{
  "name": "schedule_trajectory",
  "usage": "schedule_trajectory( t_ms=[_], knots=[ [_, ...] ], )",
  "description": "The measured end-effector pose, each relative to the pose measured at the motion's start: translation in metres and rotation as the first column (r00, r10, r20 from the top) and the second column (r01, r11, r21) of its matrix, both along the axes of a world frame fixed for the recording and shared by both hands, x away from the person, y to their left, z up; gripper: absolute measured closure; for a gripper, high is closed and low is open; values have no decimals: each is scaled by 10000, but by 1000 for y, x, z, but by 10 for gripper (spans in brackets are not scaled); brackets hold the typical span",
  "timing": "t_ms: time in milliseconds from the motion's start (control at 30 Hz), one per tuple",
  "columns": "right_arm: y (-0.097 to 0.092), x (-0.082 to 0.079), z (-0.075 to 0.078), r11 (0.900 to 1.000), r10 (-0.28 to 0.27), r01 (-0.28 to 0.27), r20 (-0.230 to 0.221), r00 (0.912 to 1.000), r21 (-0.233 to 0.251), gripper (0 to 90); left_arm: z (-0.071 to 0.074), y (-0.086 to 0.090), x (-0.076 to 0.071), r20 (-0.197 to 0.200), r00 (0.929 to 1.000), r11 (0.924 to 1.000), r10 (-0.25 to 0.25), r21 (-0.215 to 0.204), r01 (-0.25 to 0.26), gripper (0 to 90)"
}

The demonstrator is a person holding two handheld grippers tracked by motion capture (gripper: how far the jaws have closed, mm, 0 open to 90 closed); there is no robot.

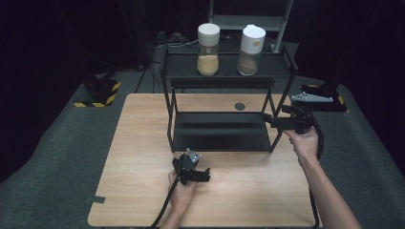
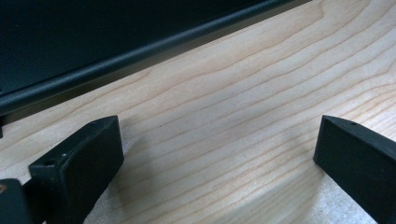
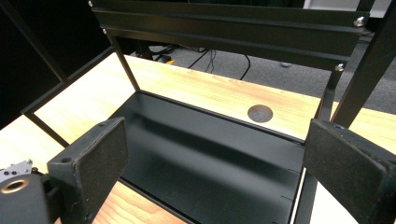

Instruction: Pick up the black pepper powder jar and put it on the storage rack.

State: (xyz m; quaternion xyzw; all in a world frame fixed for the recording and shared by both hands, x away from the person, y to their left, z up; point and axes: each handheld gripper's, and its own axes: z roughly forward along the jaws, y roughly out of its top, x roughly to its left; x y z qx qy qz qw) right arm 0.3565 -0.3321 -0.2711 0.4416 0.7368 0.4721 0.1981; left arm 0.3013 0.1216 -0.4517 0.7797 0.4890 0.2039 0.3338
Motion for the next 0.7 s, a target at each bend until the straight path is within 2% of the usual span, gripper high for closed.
schedule_trajectory(
  t_ms=[267, 700],
  knots=[
    [3, -1, -7, 9999, 51, -51, -32, 10000, -90, 62, 0, 0, 0, -3, 10000, 10000, -5, 4, 5, 12],
    [4, 0, -22, 10000, 0, 1, -279, 9996, 28, 64, 0, 0, 0, -2, 10000, 10000, -4, 4, 4, 13]
  ],
)
